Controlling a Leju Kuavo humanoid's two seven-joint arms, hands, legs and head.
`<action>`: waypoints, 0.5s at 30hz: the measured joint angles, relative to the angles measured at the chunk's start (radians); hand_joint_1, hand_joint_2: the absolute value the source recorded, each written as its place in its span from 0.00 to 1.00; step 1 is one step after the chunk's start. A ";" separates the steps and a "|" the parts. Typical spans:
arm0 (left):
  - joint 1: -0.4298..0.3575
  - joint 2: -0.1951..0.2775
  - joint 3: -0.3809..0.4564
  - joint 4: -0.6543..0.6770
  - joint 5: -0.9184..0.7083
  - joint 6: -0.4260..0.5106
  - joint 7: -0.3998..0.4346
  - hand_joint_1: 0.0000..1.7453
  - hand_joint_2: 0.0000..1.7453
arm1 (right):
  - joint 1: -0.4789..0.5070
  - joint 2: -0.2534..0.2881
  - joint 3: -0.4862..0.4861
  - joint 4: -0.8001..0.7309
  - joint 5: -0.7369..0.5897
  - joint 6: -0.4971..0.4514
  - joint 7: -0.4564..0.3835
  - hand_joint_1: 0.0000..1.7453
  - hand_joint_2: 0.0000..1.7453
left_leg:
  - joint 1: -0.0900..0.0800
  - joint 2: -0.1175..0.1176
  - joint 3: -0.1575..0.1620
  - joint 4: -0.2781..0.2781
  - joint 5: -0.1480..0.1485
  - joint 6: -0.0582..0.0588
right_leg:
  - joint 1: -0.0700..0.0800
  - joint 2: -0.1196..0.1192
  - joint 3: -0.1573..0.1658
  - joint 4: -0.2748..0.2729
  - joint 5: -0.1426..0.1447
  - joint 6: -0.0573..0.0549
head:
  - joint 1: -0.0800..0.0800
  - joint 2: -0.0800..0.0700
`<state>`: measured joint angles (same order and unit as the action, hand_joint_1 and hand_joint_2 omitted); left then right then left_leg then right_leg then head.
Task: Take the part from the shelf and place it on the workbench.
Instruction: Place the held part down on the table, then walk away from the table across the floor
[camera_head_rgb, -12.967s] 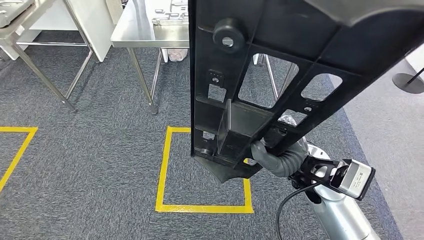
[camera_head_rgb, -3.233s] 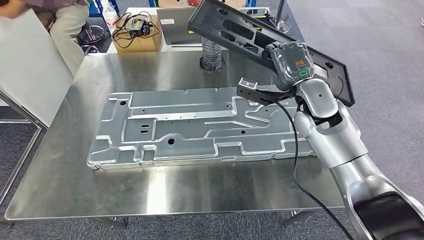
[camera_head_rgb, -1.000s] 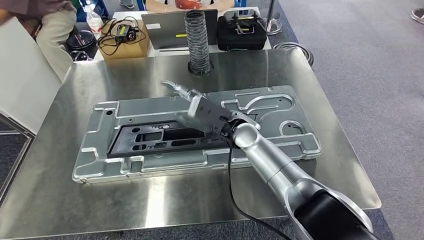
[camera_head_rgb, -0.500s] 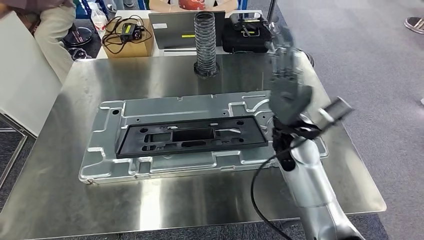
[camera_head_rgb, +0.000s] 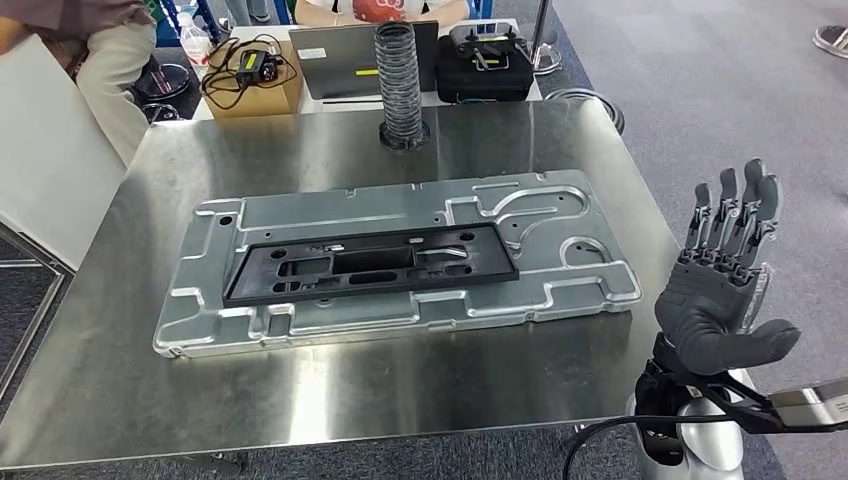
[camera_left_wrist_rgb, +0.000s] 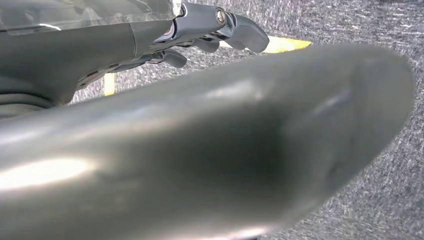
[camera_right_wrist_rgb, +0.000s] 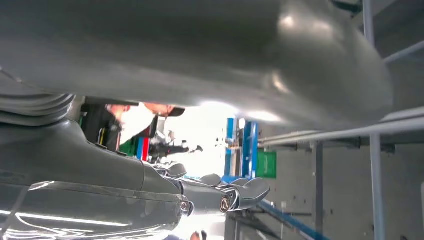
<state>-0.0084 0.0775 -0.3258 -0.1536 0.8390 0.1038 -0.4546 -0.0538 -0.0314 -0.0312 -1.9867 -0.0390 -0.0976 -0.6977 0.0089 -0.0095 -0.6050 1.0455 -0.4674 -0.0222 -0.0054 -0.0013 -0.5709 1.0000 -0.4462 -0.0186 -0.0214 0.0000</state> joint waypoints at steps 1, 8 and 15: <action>-0.001 0.001 0.000 0.000 0.002 0.000 -0.001 0.00 0.00 | 0.016 0.004 -0.013 -0.004 0.001 0.006 0.000 0.00 0.00 | 0.002 0.002 -0.016 0.046 -0.041 -0.004 | -0.002 -0.001 -0.007 -0.002 0.007 -0.005 | -0.002 0.000; -0.004 0.003 0.005 0.000 0.009 0.000 0.000 0.00 0.00 | 0.103 0.043 -0.143 0.041 -0.025 -0.017 0.024 0.00 0.00 | -0.001 0.003 0.090 0.046 -0.106 0.006 | 0.004 -0.003 -0.073 0.002 0.061 -0.002 | -0.005 0.000; 0.001 0.001 0.006 0.001 0.020 0.000 -0.012 0.00 0.00 | 0.147 0.058 -0.279 0.188 -0.054 -0.064 0.054 0.00 0.00 | -0.013 0.010 0.143 -0.095 -0.029 0.045 | -0.004 -0.005 -0.092 0.012 0.066 0.038 | -0.002 0.000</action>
<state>-0.0074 0.0783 -0.3197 -0.1525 0.8589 0.1038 -0.4669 0.0931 0.0263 -0.3099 -1.7984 -0.0930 -0.1611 -0.6442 -0.0043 0.0000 -0.4623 0.9508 -0.4960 0.0229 -0.0096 -0.0061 -0.6624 1.0122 -0.3800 0.0195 -0.0238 0.0002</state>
